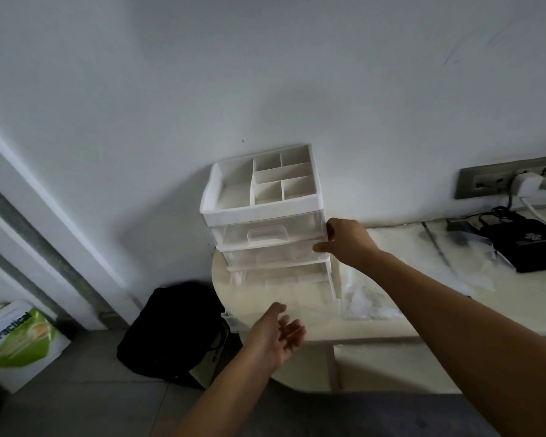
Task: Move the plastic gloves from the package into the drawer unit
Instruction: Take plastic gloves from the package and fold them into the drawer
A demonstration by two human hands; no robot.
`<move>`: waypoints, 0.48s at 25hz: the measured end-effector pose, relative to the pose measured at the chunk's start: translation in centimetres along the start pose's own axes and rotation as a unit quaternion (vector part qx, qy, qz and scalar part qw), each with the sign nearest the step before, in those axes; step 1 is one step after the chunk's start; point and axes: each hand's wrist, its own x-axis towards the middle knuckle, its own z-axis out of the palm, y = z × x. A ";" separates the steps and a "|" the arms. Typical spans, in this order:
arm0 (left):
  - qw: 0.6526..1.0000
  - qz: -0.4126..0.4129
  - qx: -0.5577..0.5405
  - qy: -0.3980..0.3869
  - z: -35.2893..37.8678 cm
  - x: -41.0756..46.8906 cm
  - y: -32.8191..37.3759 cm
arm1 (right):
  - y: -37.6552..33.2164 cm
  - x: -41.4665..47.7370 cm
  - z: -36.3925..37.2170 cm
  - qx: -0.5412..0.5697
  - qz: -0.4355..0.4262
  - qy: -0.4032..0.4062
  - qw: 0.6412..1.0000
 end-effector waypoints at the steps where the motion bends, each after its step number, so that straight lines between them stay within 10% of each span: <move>1: 1.000 0.000 0.015 0.001 -0.4 -0.6 -0.4 | -0.2 -0.1 -0.1 -0.004 0.002 -0.001 1.000; 12: 0.973 0.114 0.193 -0.057 0.4 -4.6 -2.0 | 1.3 -1.4 -3.7 -0.123 -0.025 -0.040 0.991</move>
